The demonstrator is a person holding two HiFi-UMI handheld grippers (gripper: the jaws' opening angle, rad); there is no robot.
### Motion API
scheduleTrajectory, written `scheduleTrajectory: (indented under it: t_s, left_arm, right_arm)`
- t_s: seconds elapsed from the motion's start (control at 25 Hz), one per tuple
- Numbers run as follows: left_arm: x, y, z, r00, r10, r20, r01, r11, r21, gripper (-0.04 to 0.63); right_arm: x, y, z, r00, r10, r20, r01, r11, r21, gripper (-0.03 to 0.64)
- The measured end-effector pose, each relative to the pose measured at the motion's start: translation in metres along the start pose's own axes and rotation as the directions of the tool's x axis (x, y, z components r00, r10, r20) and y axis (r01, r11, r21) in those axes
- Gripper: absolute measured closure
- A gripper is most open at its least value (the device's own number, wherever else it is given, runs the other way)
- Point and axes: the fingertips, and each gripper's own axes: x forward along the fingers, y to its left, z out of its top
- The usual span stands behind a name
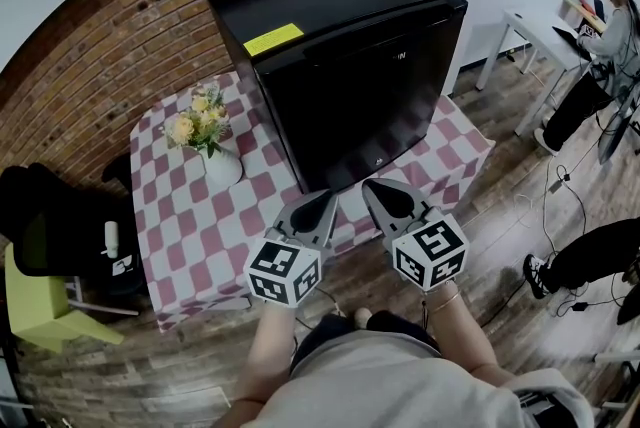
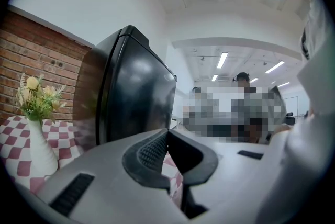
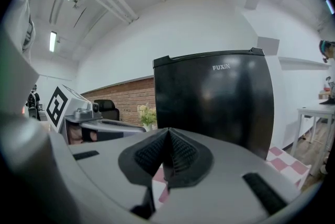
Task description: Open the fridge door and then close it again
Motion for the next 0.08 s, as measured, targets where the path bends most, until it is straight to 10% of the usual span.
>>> scheduleTrajectory:
  t_s: [0.08]
  left_arm:
    - [-0.0010, -0.0001, -0.0003, 1.000, -0.001, 0.000, 0.001, 1.000, -0.002, 0.589]
  right_arm:
    - [0.0000, 0.0010, -0.0005, 1.000, 0.003, -0.005, -0.003, 1.000, -0.005, 0.618]
